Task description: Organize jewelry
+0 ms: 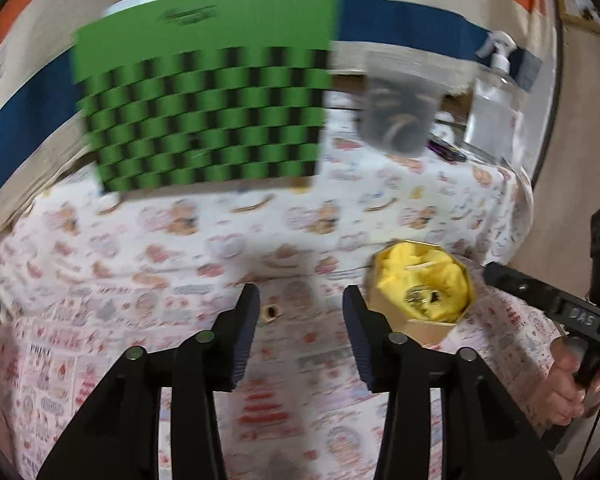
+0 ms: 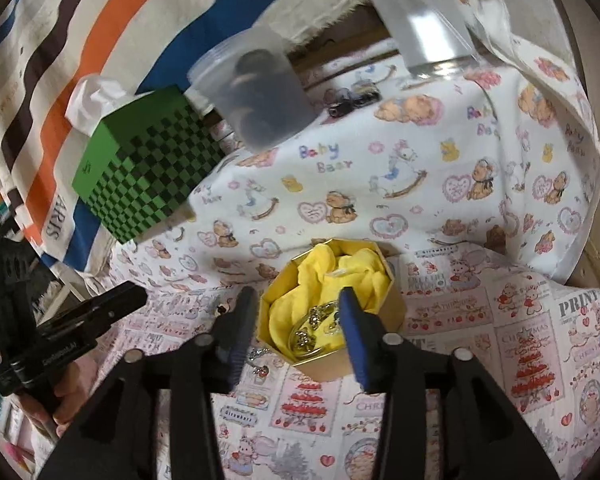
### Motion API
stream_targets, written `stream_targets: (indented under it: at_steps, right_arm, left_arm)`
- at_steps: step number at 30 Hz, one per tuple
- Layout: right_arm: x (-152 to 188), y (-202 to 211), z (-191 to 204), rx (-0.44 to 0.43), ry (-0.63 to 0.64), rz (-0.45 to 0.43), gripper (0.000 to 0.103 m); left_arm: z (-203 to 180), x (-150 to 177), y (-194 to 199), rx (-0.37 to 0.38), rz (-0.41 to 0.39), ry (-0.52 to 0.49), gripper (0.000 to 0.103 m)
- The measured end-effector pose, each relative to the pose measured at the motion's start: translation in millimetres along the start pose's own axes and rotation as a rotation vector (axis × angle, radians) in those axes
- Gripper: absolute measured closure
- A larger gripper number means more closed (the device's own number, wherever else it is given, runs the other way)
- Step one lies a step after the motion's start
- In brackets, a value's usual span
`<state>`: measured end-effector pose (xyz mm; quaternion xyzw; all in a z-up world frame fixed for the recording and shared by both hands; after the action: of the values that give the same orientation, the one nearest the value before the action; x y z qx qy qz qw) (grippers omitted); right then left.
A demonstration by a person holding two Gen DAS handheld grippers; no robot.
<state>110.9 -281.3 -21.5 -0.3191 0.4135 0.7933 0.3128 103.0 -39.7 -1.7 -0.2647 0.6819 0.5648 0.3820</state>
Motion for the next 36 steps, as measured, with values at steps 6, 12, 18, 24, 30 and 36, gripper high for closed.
stream_targets:
  at_steps: [6, 12, 18, 24, 30, 36]
  right_arm:
    - [6, -1, 14, 0.006, 0.041, -0.003, 0.037]
    - [9, -2, 17, 0.03, 0.05, 0.004, 0.031]
    - [9, -5, 5, 0.055, -0.007, 0.028, 0.029]
    - [8, -2, -13, 0.17, -0.046, 0.043, 0.029]
    - [6, 2, -20, 0.203, -0.048, 0.027, 0.028]
    - [3, 4, -31, 0.167, -0.123, 0.039, 0.027]
  left_arm:
    - [32, 13, -1, -0.055, 0.025, 0.054, 0.043]
    - [50, 18, -3, -0.116, 0.017, 0.076, 0.037]
    - [23, 27, -15, -0.103, 0.066, -0.002, 0.037]
    - [-18, 42, -37, 0.003, 0.167, -0.05, 0.037]
    - [-43, 52, -73, 0.062, 0.297, -0.043, 0.038]
    - [-59, 55, -99, 0.045, 0.326, -0.076, 0.043]
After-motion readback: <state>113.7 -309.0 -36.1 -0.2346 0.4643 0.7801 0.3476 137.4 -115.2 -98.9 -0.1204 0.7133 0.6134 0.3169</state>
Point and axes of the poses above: each gripper's, at about its wrist camera, not at the fingertips, and y roughly against the way its jaws point, z to its left, x to its underside, the point moved 5 cm from there along -y, roughly the way its jaws point, and after that the axes turned 2 degrees about -x, right-handed, at the moved point
